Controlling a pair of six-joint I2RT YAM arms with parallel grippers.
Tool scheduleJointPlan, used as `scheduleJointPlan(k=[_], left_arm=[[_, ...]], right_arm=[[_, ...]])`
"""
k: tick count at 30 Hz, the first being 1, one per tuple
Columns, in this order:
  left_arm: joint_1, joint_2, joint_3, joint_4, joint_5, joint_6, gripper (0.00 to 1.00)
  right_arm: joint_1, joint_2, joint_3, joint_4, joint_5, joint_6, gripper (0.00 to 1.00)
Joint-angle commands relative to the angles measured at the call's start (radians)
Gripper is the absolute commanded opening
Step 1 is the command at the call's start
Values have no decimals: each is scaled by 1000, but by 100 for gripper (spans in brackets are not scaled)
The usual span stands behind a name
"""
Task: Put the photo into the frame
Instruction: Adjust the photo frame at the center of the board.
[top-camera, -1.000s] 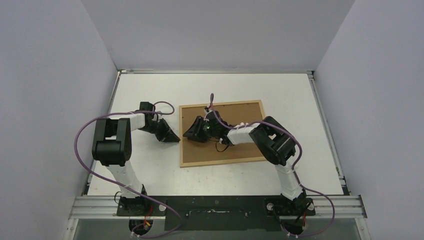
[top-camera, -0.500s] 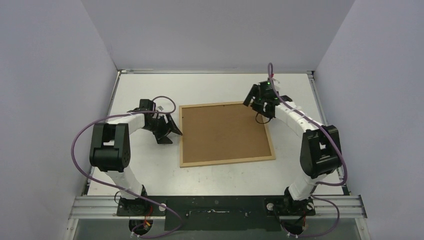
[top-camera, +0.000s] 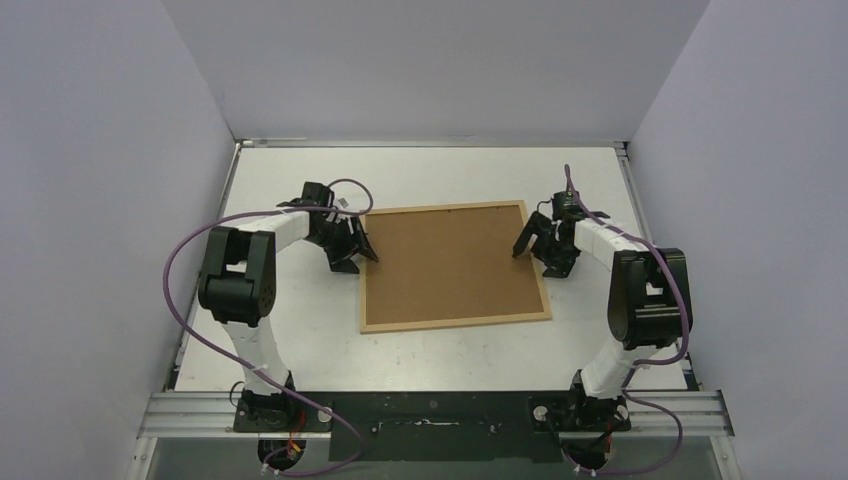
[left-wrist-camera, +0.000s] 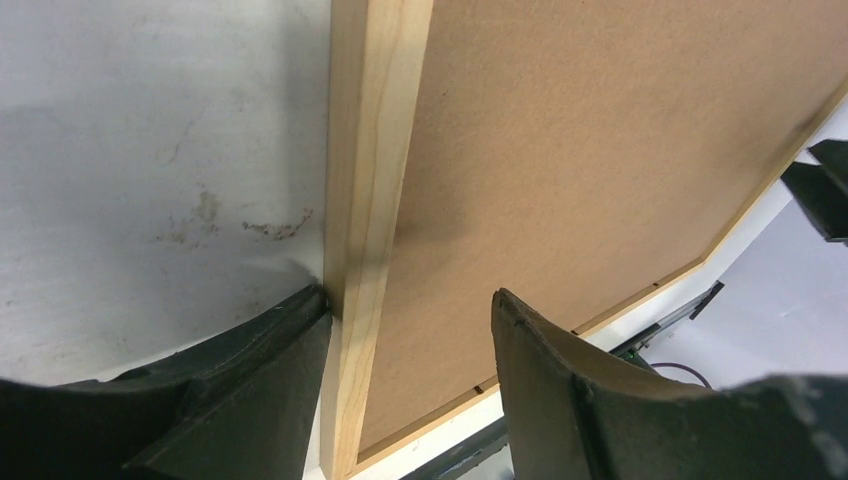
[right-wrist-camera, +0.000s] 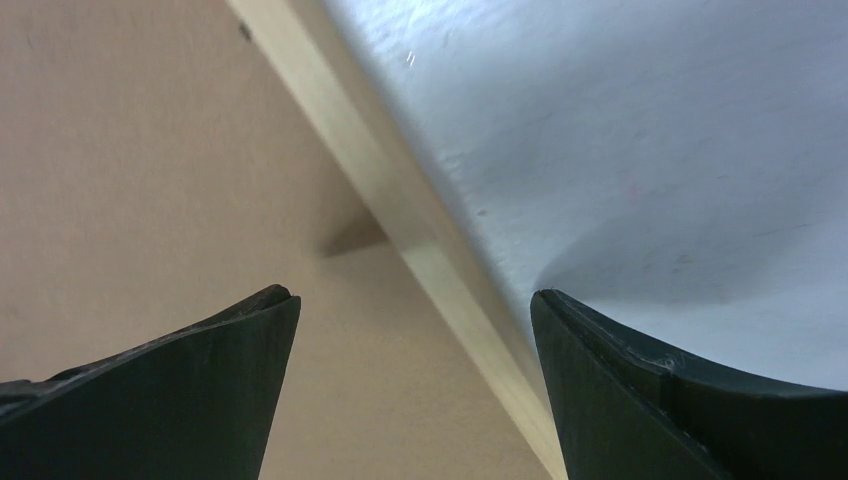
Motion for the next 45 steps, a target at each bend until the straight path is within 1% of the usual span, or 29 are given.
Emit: scheduleJointPlan(k=[1, 4, 7, 8, 9, 11, 15, 19, 23, 25, 28, 31, 33, 35, 37, 40, 43, 44, 45], left_arm=[[-7, 63, 71, -1, -42, 45, 57], [-14, 103, 136, -19, -24, 57, 55], [-23, 154, 205, -36, -12, 68, 54], [-26, 171, 226, -41, -9, 69, 54], [-31, 187, 249, -44, -4, 71, 54], [-39, 219, 289, -46, 8, 71, 53], [-58, 288, 373, -35, 22, 67, 53], [-89, 365, 458, 5, 45, 52, 52], [-128, 442, 530, 78, 90, 35, 52], [-151, 482, 565, 112, 117, 30, 52], [-166, 513, 612, 145, 159, 27, 53], [-164, 499, 632, 160, 177, 19, 56], [-153, 463, 634, 148, 163, 33, 61], [-131, 415, 630, 138, 158, 50, 66], [-101, 363, 622, 130, 152, 53, 69], [-40, 283, 594, 121, 155, 46, 73], [25, 195, 533, 98, 128, 44, 75], [40, 156, 507, 84, 112, 43, 75], [53, 129, 473, 64, 83, 44, 75]], right_arm=[[7, -42, -59, 36, -148, -13, 87], [10, -84, -112, 50, -216, -17, 80], [32, -142, -171, 71, -268, -12, 68], [44, -161, -189, 77, -273, -6, 62], [59, -181, -209, 82, -277, 2, 59], [100, -223, -248, 107, -280, 29, 55], [218, -304, -321, 186, -260, 126, 54], [387, -359, -370, 274, -188, 237, 57], [549, -365, -419, 423, -117, 345, 64], [624, -364, -417, 448, -62, 371, 68], [687, -393, -382, 386, 9, 364, 74], [722, -476, -344, 256, 90, 321, 82], [725, -530, -313, 174, 116, 281, 86], [722, -551, -265, 136, 106, 210, 88], [718, -506, -206, 140, 58, 151, 88], [719, -345, -72, 166, -51, 71, 85], [722, -159, 65, 232, -135, 56, 74], [723, -97, 110, 254, -163, 58, 67], [723, -32, 164, 272, -189, 64, 62]])
